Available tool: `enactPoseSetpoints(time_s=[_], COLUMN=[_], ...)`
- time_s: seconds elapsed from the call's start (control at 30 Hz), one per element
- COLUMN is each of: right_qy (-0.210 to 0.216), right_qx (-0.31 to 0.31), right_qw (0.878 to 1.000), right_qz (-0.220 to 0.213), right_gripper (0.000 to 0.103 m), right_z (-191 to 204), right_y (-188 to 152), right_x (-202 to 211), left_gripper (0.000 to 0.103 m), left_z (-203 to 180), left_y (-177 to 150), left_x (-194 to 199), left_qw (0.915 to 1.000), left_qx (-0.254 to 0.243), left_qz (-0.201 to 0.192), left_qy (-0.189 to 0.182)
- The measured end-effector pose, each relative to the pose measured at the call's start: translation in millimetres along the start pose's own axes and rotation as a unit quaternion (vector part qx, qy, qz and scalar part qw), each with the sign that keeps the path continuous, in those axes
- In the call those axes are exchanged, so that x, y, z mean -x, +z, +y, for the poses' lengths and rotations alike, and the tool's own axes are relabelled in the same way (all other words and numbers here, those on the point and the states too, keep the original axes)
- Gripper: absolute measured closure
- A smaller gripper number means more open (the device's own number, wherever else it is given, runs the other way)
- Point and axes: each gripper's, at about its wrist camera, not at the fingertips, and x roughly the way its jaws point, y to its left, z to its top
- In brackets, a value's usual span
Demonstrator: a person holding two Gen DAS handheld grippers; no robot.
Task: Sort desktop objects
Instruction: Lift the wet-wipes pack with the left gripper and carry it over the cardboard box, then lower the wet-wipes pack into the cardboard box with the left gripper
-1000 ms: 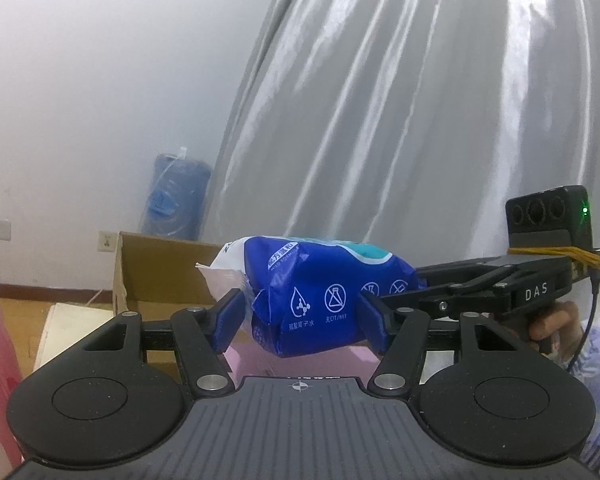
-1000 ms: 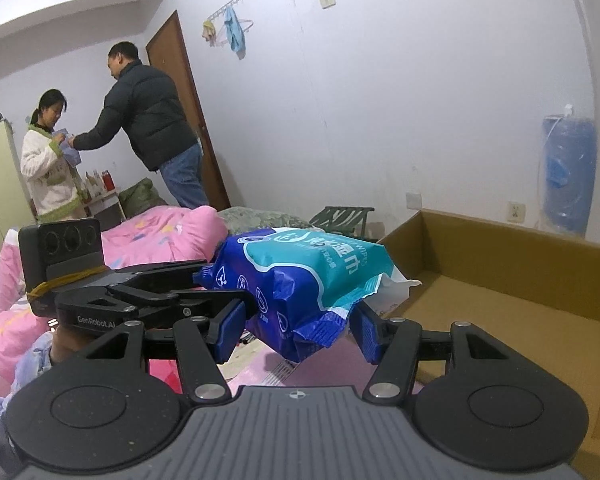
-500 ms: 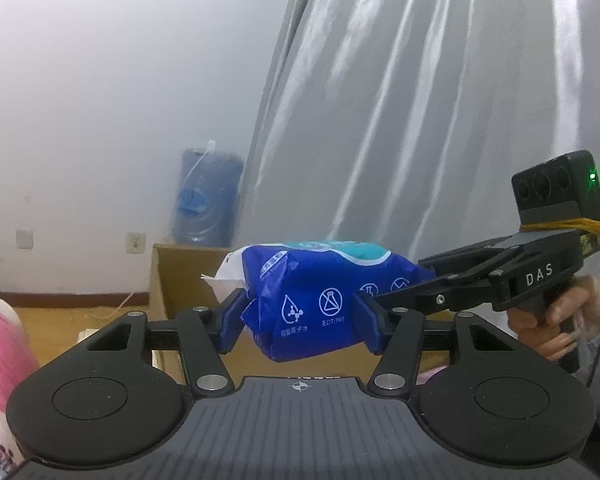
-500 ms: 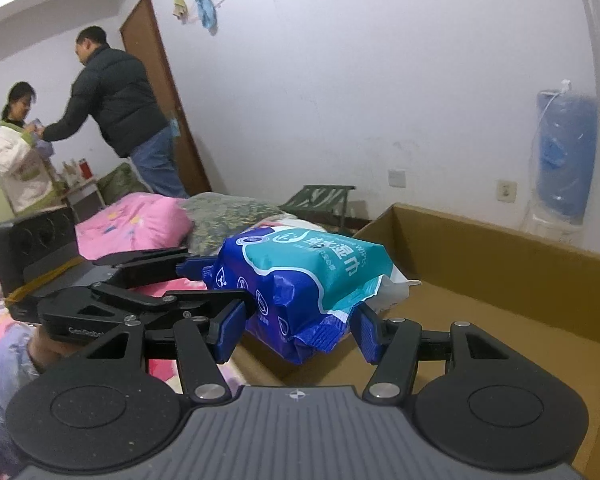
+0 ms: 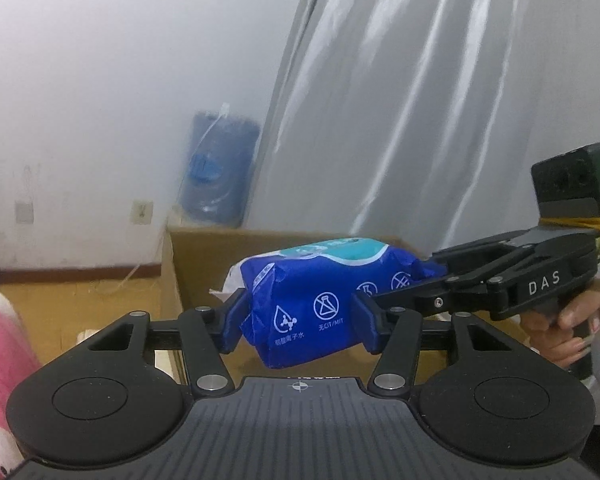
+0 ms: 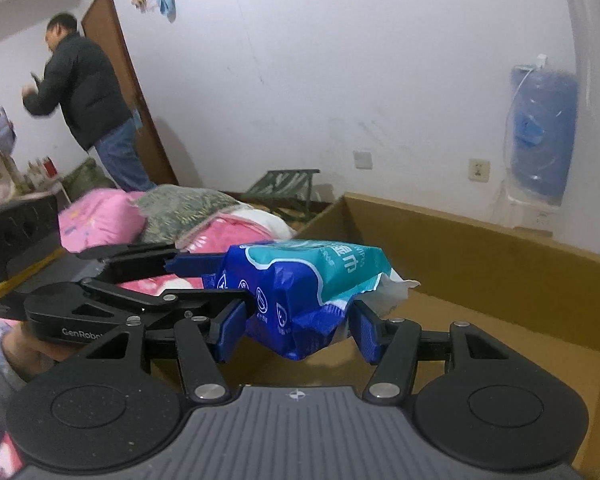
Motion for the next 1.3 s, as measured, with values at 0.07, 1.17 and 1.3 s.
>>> enactPoseSetpoints(time_s=[0.07, 1.17, 1.3], right_qy=[-0.006, -0.068, -0.078], right_qx=[-0.002, -0.101, -0.085], right_qw=[1.000, 0.975, 0.979], right_qz=[0.011, 0.185, 0.166], right_gripper=[0.043, 0.056, 0.056], right_z=[-3, -53, -52], right_y=[1, -2, 7], right_x=[-6, -98, -106], left_gripper=[0.050, 0.052, 0.056], left_z=[1, -10, -12], left_y=[0, -6, -3], left_x=[-5, -54, -63], left_qw=[0.9999, 0.9769, 0.9709], left_qx=[-0.013, -0.095, -0.106], left_qz=[0.006, 0.170, 0.185], left_qy=[0.005, 0.087, 0.109])
